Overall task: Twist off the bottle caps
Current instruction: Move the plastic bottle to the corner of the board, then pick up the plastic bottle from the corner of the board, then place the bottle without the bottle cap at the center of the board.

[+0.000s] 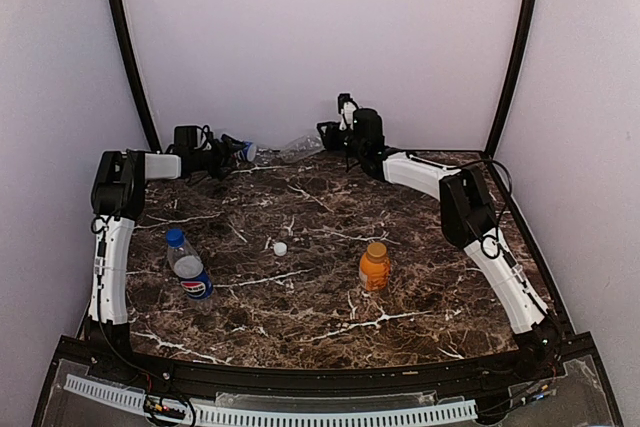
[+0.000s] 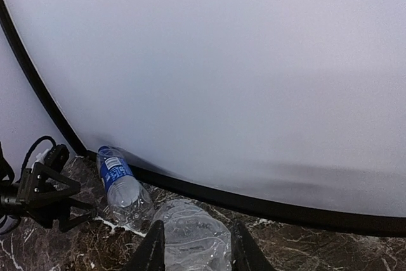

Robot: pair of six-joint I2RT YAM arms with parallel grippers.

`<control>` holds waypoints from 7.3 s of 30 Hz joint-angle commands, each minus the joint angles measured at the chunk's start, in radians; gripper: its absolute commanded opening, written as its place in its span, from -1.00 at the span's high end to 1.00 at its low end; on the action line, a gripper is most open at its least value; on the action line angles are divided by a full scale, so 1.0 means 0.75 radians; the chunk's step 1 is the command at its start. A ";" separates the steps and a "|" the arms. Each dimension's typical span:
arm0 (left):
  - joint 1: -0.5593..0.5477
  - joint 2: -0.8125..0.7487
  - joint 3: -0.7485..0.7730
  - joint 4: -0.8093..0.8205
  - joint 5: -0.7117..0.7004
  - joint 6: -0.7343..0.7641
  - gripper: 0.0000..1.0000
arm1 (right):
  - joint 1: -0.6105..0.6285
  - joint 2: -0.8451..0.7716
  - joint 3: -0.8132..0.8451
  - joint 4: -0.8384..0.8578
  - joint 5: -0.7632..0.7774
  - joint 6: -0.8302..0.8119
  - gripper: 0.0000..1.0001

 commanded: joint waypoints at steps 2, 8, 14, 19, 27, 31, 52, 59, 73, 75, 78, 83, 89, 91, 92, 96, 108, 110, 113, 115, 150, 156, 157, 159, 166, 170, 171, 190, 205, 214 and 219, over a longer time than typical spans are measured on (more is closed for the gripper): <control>0.006 0.058 0.071 0.069 -0.026 -0.106 -0.76 | 0.013 -0.010 0.127 0.006 0.161 0.084 1.00; -0.003 0.118 0.143 0.101 -0.030 -0.181 -0.75 | 0.014 0.058 0.214 0.005 0.156 0.162 1.00; -0.013 0.174 0.205 0.108 -0.046 -0.234 -0.75 | 0.014 0.095 0.229 0.021 0.159 0.228 1.00; -0.029 0.222 0.259 0.132 -0.048 -0.271 -0.73 | 0.017 0.162 0.302 -0.005 0.129 0.323 1.00; -0.046 0.255 0.283 0.145 -0.052 -0.290 -0.73 | 0.026 0.232 0.332 0.021 0.097 0.424 1.00; -0.052 0.275 0.302 0.144 -0.054 -0.299 -0.72 | 0.027 0.252 0.334 0.058 0.047 0.460 1.00; -0.066 0.465 0.561 0.142 -0.077 -0.431 -0.61 | 0.026 0.248 0.261 0.158 -0.107 0.520 1.00; -0.069 0.531 0.616 0.226 -0.088 -0.545 -0.42 | 0.022 0.203 0.180 0.178 -0.110 0.519 1.00; -0.070 0.581 0.611 0.381 -0.274 -0.792 -0.57 | 0.013 0.078 -0.022 0.256 -0.116 0.519 1.00; -0.071 0.589 0.615 0.408 -0.313 -0.825 -0.57 | 0.011 0.068 -0.035 0.261 -0.117 0.515 1.00; -0.072 0.602 0.629 0.432 -0.354 -0.850 -0.57 | 0.011 0.062 -0.043 0.260 -0.123 0.513 1.00; -0.071 0.655 0.732 0.409 -0.395 -0.861 -0.61 | 0.009 0.034 -0.095 0.283 -0.129 0.509 1.00; -0.073 0.743 0.889 0.392 -0.439 -0.911 -0.43 | 0.002 -0.013 -0.159 0.326 -0.143 0.506 1.00; -0.073 0.759 0.904 0.426 -0.457 -0.930 -0.34 | -0.001 -0.025 -0.174 0.333 -0.146 0.499 1.00; -0.074 0.761 0.905 0.435 -0.463 -0.934 -0.28 | -0.002 -0.031 -0.178 0.335 -0.146 0.496 1.00; -0.074 0.752 0.889 0.492 -0.451 -0.925 -0.09 | -0.001 -0.038 -0.184 0.336 -0.160 0.491 1.00; -0.066 0.396 0.327 0.792 -0.432 -0.764 0.01 | -0.040 -0.231 -0.414 0.424 -0.158 0.441 1.00; -0.066 0.316 0.232 0.834 -0.433 -0.753 0.01 | -0.042 -0.260 -0.448 0.429 -0.162 0.434 1.00; -0.065 0.236 0.082 0.885 -0.435 -0.725 0.02 | -0.044 -0.308 -0.505 0.430 -0.158 0.421 1.00; -0.064 0.179 -0.009 0.910 -0.440 -0.709 0.02 | -0.046 -0.347 -0.560 0.440 -0.150 0.410 1.00; -0.115 -1.052 -0.668 0.141 -0.466 0.633 0.07 | -0.044 -1.182 -0.922 -0.576 -0.030 -0.179 1.00; -0.214 -1.245 -0.742 -0.018 -0.590 0.825 0.07 | -0.029 -1.211 -0.814 -0.893 -0.042 -0.323 1.00; -0.234 -1.266 -0.750 -0.035 -0.611 0.838 0.08 | -0.022 -1.209 -0.784 -0.951 -0.030 -0.348 1.00; -0.274 -1.328 -0.773 -0.084 -0.655 0.883 0.08 | -0.006 -1.212 -0.732 -1.049 -0.002 -0.402 1.00; -0.431 -1.513 -0.838 -0.238 -0.736 0.986 0.07 | 0.047 -1.201 -0.567 -1.362 0.015 -0.486 1.00; -0.511 -1.599 -0.877 -0.275 -0.787 1.017 0.08 | 0.079 -1.177 -0.517 -1.512 0.033 -0.506 1.00; -0.522 -1.623 -0.898 -0.275 -0.792 1.016 0.08 | 0.088 -1.167 -0.506 -1.542 0.054 -0.515 1.00; -0.724 -1.746 -1.001 -0.318 -0.927 1.011 0.09 | 0.183 -0.988 -0.456 -1.706 0.109 -0.522 1.00; -0.725 -1.738 -1.008 -0.298 -0.921 1.016 0.10 | 0.244 -1.010 -0.638 -1.578 0.178 -0.480 1.00; -0.725 -1.733 -1.014 -0.294 -0.918 1.020 0.10 | 0.268 -1.044 -0.725 -1.520 0.201 -0.468 0.94; -0.725 -1.726 -1.015 -0.288 -0.916 1.021 0.10 | 0.274 -1.054 -0.732 -1.518 0.206 -0.468 0.78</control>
